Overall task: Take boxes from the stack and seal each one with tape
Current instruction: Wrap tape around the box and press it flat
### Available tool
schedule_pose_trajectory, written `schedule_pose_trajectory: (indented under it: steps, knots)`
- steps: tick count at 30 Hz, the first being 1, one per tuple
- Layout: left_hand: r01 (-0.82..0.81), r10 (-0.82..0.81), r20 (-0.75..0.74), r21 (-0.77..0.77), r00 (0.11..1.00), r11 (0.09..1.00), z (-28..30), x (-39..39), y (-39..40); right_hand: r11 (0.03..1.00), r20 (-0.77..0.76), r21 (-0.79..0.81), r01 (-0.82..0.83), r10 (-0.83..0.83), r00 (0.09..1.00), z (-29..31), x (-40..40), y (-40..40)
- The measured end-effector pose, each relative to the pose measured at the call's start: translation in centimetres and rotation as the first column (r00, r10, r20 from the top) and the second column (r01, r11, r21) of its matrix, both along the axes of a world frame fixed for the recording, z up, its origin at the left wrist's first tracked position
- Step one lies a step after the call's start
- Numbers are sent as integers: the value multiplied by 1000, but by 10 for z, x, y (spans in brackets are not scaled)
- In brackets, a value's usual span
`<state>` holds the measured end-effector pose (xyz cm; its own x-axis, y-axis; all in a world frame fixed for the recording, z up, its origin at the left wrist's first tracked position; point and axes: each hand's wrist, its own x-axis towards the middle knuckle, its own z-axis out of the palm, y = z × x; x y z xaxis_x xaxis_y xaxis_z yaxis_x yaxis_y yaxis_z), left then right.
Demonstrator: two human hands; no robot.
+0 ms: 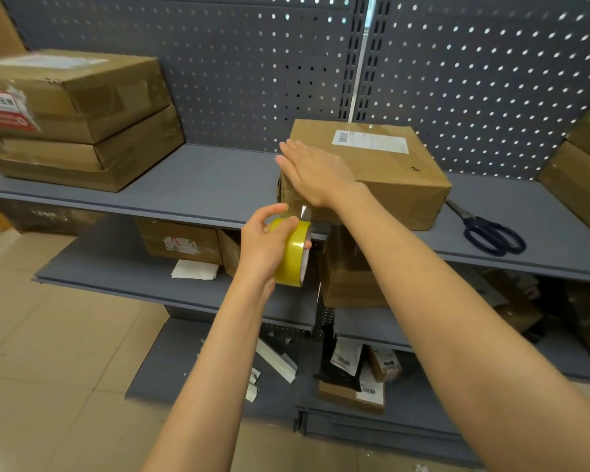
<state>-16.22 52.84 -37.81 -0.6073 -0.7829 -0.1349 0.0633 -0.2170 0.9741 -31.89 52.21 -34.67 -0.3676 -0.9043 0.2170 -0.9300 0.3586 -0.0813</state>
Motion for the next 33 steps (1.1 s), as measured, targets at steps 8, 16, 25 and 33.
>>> schedule_pose_trajectory:
  steps: [8,16,25,33]
  knots:
    - [-44,44,18,5,999,999,2,-1,-1,943,246,-322,83,-2,969,-2,-3,2]
    - [-43,44,22,-71,999,997,8,2,2,514,295,-595,618,-575,763,-5,-79,128]
    - [-48,49,15,-72,999,996,2,1,6,564,253,-177,807,-766,591,-55,-99,219]
    - [-56,60,46,-87,997,995,1,-1,3,532,294,-31,846,-804,516,-44,-98,224]
